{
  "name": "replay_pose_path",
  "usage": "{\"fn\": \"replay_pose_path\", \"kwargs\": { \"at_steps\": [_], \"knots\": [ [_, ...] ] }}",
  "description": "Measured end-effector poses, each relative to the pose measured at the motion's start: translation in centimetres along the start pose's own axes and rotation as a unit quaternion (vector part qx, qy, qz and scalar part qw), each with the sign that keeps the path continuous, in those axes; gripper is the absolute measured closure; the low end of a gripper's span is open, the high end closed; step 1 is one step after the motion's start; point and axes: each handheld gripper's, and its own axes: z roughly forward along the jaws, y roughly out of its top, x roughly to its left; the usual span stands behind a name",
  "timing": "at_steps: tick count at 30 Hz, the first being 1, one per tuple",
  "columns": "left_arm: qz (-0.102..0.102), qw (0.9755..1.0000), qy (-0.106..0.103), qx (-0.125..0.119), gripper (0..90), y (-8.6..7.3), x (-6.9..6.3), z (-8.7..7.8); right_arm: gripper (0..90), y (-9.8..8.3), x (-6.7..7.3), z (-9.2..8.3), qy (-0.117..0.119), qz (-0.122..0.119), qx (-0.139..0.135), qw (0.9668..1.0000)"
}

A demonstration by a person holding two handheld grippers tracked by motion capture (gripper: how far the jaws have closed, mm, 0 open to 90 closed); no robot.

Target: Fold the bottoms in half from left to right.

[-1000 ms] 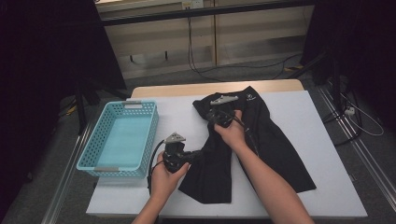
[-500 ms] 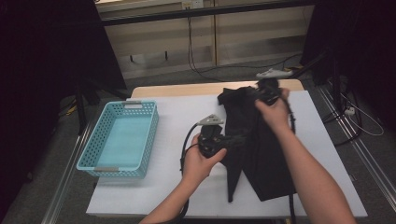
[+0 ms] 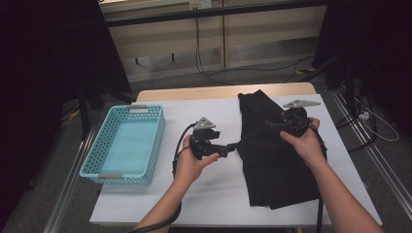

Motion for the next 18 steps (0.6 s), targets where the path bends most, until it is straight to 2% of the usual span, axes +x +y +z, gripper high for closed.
{"fn": "replay_pose_path", "kwargs": {
  "at_steps": [4,8,11,14,15,18],
  "knots": [
    [-0.004,0.9998,0.016,0.013,16.1,-1.7,1.9,-0.9,31.7,-2.4,1.6,-0.9,0.022,-0.024,0.011,0.9994],
    [0.001,0.9994,0.026,0.024,14.6,-3.0,3.1,-1.7,30.9,-4.1,2.5,-1.7,0.027,-0.039,0.024,0.9986],
    [0.004,0.9992,0.032,0.024,14.1,-3.9,3.7,-2.2,28.9,-5.1,2.7,-2.2,0.023,-0.035,0.026,0.9988],
    [-0.003,0.9992,0.035,0.018,13.9,-4.8,4.1,-2.6,29.4,-6.3,2.5,-2.6,0.034,-0.029,0.036,0.9984],
    [-0.004,0.9990,0.037,0.025,13.7,-5.0,4.2,-2.7,29.7,-6.7,2.5,-2.7,0.032,-0.026,0.038,0.9984],
    [-0.006,0.9992,0.034,0.020,12.5,-5.2,4.3,-3.2,34.0,-7.4,2.3,-3.4,0.032,-0.025,0.043,0.9982]
  ]
}}
